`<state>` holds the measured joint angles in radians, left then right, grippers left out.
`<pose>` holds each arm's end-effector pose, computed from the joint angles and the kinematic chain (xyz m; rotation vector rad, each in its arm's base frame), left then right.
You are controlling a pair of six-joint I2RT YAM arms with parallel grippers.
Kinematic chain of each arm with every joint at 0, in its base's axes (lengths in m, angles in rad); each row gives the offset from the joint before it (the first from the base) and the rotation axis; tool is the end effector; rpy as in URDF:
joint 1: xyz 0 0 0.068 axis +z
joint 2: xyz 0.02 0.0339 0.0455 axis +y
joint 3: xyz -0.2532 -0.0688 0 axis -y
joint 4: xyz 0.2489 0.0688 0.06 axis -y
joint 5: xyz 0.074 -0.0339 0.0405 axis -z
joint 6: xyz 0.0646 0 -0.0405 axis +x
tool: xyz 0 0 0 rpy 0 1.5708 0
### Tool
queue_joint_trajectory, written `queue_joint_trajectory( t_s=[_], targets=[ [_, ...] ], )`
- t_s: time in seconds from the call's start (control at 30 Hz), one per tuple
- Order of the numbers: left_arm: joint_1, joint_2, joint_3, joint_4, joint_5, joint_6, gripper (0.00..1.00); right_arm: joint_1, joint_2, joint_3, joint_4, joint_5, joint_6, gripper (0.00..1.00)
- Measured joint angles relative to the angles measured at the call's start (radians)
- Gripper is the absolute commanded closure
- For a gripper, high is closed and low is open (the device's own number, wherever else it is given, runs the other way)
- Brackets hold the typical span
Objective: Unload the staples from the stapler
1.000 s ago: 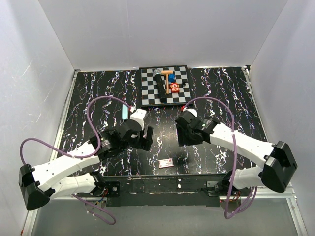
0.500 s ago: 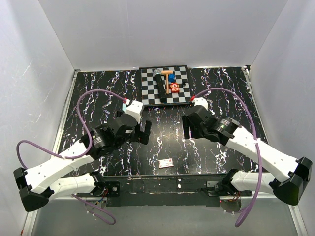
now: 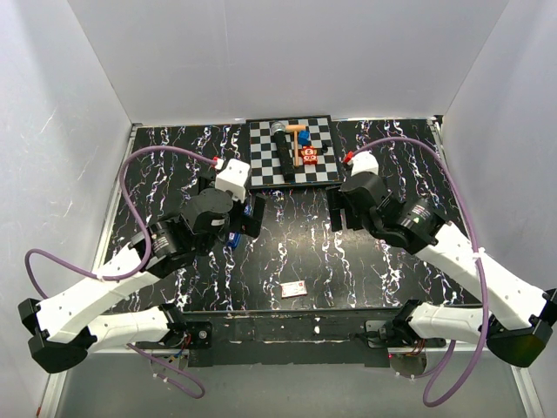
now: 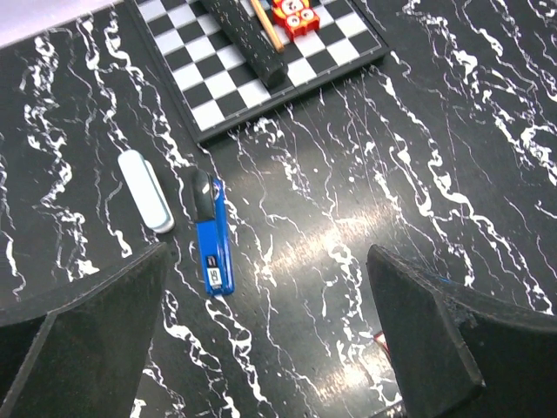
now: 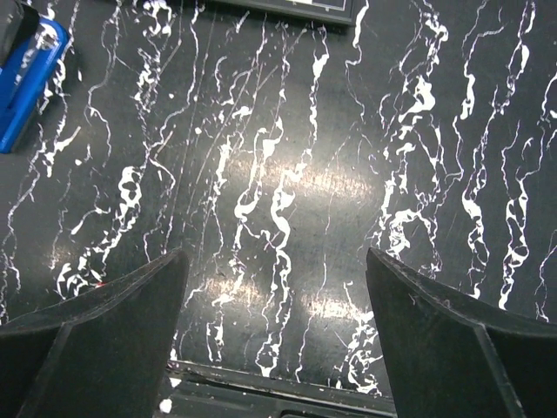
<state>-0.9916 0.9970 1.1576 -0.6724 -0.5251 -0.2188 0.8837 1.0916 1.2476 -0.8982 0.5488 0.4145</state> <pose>0.1540 -0.1764 0.3616 0.4602 1.9622 -0.2229 0.1751 0.1603 0.3489 -0.2432 2.1733 0.0902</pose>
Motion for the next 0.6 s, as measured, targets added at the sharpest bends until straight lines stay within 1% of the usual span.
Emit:
queue_joint_trajectory(
  t_s=[0.2,0.6],
  targets=[
    [0.000,0.005,0.050,0.026,-0.042,0.064,0.02,0.000,0.041,0.077,-0.018,0.011,-0.021,0.08],
    [0.000,0.007,0.067,0.068,-0.084,0.128,0.02,0.000,0.050,0.080,0.007,0.031,-0.054,0.07]
  ],
)
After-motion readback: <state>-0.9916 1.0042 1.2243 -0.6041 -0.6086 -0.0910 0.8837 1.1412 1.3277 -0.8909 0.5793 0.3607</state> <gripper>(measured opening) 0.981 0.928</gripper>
